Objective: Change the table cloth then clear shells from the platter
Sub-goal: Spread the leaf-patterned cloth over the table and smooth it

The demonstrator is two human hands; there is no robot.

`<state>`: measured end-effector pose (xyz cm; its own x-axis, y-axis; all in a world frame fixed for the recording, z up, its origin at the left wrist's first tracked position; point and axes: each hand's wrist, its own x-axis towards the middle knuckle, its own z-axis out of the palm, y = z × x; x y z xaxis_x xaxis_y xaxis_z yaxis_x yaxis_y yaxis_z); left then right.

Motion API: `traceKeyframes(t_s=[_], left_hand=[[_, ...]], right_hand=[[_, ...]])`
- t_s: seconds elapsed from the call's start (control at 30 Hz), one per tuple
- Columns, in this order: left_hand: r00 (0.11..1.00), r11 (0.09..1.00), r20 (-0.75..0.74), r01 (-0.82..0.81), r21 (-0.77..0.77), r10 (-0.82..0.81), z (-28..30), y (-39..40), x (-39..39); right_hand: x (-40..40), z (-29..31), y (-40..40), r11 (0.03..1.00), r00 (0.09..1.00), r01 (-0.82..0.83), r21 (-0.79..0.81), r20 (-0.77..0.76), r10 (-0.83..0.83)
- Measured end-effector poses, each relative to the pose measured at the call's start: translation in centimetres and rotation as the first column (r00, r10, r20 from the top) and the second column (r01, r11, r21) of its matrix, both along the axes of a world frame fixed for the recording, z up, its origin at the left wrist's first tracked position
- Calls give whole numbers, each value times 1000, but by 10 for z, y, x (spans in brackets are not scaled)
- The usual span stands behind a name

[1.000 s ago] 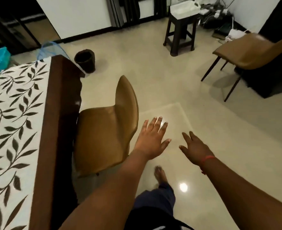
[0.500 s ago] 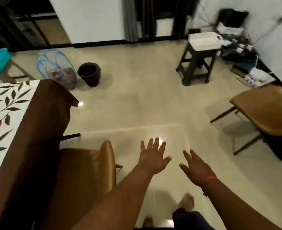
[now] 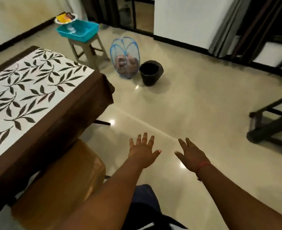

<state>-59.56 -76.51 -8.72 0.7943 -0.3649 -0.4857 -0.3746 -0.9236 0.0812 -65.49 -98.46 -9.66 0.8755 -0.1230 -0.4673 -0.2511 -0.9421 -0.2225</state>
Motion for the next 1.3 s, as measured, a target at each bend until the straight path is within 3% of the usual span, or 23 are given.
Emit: traceKeyframes(t_s=[0.27,0.47,0.7,1.03,1.3], left_hand=[[977,977,-3,-212,10,212,-20,-10,192],[957,956,6,-290,-46,290,-3,-26,337],[836,838,48,-545,-40,546,-2,6,492],[469,470,44,-881,-49,882,15,50,630],[34,37,71,-999,-32,997,-5,159,664]], right_hand=[[225,-22,-31,984,984,-176,17,-21,176],[390,-13,-42,959,958,-284,4,-46,284],[603,-18,-6,847,847,-532,-2,-26,532],[865,-18,86,516,514,-857,3,-71,855],[962,-27,262,189,189,-982,-5,-44,981]])
